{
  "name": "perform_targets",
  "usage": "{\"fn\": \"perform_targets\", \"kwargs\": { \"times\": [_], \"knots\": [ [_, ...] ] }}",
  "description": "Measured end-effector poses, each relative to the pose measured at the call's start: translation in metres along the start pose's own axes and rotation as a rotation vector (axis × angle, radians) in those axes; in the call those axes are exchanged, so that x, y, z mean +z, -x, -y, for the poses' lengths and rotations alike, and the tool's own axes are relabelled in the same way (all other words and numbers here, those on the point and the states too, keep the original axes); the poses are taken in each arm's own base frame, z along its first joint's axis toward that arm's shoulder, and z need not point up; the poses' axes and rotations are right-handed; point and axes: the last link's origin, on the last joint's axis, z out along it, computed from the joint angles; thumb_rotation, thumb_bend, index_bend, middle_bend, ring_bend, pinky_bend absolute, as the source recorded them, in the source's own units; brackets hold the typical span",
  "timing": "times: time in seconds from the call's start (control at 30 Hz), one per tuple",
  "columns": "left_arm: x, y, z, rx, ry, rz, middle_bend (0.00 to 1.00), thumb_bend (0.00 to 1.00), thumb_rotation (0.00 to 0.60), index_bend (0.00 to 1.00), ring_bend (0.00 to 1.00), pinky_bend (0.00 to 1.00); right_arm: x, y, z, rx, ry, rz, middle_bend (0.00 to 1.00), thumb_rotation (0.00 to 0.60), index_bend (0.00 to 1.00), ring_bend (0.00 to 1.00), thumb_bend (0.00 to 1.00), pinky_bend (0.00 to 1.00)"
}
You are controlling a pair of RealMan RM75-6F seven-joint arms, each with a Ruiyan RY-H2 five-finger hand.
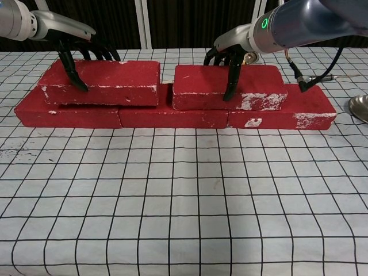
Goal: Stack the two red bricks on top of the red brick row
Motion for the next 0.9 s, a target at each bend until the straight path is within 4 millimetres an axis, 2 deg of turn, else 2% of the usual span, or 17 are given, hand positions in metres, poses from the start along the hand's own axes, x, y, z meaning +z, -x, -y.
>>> {"fn": "perform_targets", "kwargs": {
  "times": [0.9],
  "knots": [
    [0.0066, -0.0029, -0.0089, 0.007, 0.025, -0.004, 0.21, 0.30, 0.600, 0.19, 0.10, 0.22, -0.0018, -0.0017, 0.0063, -0.016, -0.006, -0.010, 0.21, 0.600, 0.17, 0.15, 0.05, 0.14]
  ]
}}
